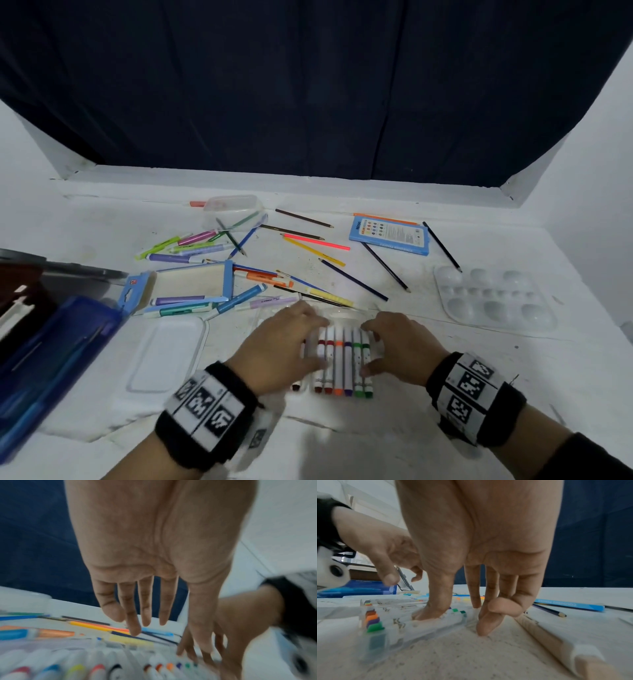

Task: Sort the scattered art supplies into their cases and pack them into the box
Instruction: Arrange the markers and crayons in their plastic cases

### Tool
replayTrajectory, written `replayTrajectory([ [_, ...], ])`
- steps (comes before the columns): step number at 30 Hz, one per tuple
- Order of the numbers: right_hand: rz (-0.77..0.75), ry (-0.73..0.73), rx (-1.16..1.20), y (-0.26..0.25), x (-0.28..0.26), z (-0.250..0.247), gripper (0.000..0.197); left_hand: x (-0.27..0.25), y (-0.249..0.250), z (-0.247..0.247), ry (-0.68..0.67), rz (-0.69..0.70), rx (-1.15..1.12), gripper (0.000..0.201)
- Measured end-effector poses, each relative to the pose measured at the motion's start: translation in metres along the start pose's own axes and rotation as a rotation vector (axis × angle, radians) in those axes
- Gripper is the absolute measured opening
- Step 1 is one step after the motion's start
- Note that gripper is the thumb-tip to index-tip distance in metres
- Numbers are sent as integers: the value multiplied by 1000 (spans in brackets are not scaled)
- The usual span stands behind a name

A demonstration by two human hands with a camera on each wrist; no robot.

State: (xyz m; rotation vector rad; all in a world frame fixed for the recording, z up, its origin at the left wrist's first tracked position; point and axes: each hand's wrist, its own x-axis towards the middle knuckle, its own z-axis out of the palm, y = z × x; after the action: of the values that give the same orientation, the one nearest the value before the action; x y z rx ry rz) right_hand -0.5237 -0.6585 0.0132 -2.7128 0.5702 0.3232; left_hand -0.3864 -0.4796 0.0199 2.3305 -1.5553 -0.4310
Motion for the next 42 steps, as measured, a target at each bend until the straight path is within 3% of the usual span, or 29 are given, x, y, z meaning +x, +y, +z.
replayTrajectory([
  [3,8,-7,19,-1,1,0,64,-38,-37,-9,127,-266,-4,44],
  [5,5,-19,5,-3,2,0,66,-60,-51,-8,55,-399,57,43],
  [8,-9,-30,-29,-6,3,0,64,-79,-49,2,-55,-362,105,43],
  [10,-14,-38,-36,-7,2,0,70,-85,-46,10,8,-355,36,30],
  [13,-25,-70,-65,-9,-2,2,72,-93,-44,22,99,-408,-44,29],
  [16,-60,-86,-108,-11,-9,4,69,-106,-31,25,262,-495,-275,5],
  [20,-93,-41,-73,-14,-17,14,56,-114,-25,11,390,-500,-460,14],
  [25,-132,-14,238,-20,-31,24,37,-104,-28,-24,416,-374,-372,17],
  [28,-161,-69,446,-28,-37,24,17,-95,-37,-43,388,-232,-307,22],
  [31,-162,37,490,-42,-40,12,22,-89,-51,-53,285,-69,-163,37],
  [34,-127,336,505,-58,-39,-3,24,-90,-68,-59,16,21,-63,46],
  [37,-177,391,424,-77,-33,-2,15,-95,-81,-48,-280,43,73,78],
  [38,-206,336,338,-83,-30,3,18,-95,-83,-42,-301,55,96,81],
  [42,-256,-55,-23,-99,-15,36,94,-96,-88,-24,-314,133,108,77],
])
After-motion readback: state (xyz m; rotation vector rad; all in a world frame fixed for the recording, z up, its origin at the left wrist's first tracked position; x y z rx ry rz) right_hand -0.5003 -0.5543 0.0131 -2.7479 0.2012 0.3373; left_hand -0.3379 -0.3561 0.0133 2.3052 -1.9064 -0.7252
